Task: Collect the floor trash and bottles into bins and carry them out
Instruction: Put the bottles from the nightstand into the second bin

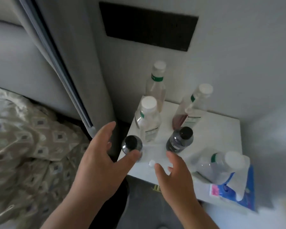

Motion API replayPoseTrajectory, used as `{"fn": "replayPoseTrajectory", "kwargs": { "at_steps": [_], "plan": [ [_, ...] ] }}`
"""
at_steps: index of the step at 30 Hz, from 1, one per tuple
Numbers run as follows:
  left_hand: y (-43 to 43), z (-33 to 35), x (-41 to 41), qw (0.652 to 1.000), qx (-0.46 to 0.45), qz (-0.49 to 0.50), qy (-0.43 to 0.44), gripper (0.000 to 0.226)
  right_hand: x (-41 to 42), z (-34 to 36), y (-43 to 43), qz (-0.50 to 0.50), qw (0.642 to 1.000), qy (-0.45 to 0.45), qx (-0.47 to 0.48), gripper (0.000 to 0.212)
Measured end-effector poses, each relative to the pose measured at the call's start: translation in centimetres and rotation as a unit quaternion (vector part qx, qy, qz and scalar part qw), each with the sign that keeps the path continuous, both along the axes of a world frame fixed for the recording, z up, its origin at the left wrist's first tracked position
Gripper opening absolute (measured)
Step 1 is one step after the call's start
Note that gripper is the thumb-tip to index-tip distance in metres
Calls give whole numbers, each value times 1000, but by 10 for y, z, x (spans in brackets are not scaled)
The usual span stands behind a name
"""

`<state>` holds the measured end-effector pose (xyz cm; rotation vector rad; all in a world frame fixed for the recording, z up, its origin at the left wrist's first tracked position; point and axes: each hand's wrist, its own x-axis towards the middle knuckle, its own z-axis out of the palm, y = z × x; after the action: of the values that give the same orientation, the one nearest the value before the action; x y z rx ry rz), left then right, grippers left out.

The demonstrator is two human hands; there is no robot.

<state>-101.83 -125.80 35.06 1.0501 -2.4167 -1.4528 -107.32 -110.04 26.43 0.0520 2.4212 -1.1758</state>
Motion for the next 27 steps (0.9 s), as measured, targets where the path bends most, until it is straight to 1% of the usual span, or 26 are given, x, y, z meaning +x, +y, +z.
{"fn": "replayPoseTrajectory", "kwargs": {
  "at_steps": [2, 4, 6, 9, 15, 19, 22, 25, 27],
  "plan": [
    [3, -17, -9, 999, -42, -25, -17, 93, -3, -15, -7, 35, 999, 14, -4, 59],
    [6, -32, -14, 998, -51, -39, -21, 93, -4, -31, -9, 75, 997, 20, -2, 58],
    [6, -47, -18, 996, -68, -52, -26, 80, -6, -43, -9, 92, 995, 33, 10, 55],
    [7, -63, -21, 993, -91, -74, -24, 54, -8, -56, -10, 87, 995, 46, 5, 48],
    [5, -78, -27, 995, -88, -43, 3, 36, -16, -69, -15, 106, 990, 94, 16, 22],
    [-2, -72, -13, 996, -84, -19, 20, 36, -12, -64, -16, 112, 986, 123, -4, 5],
    [-23, -60, 25, 995, -74, 46, 49, 44, 6, -49, -26, 124, 984, 119, -48, 7],
    [-53, -58, 77, 987, -49, 128, 83, 49, 36, -43, -49, 177, 977, 97, -63, 21],
    [-69, -73, 109, 985, -41, 159, 61, 54, 55, -51, -66, 213, 972, 67, -67, 19]
  ]
}}
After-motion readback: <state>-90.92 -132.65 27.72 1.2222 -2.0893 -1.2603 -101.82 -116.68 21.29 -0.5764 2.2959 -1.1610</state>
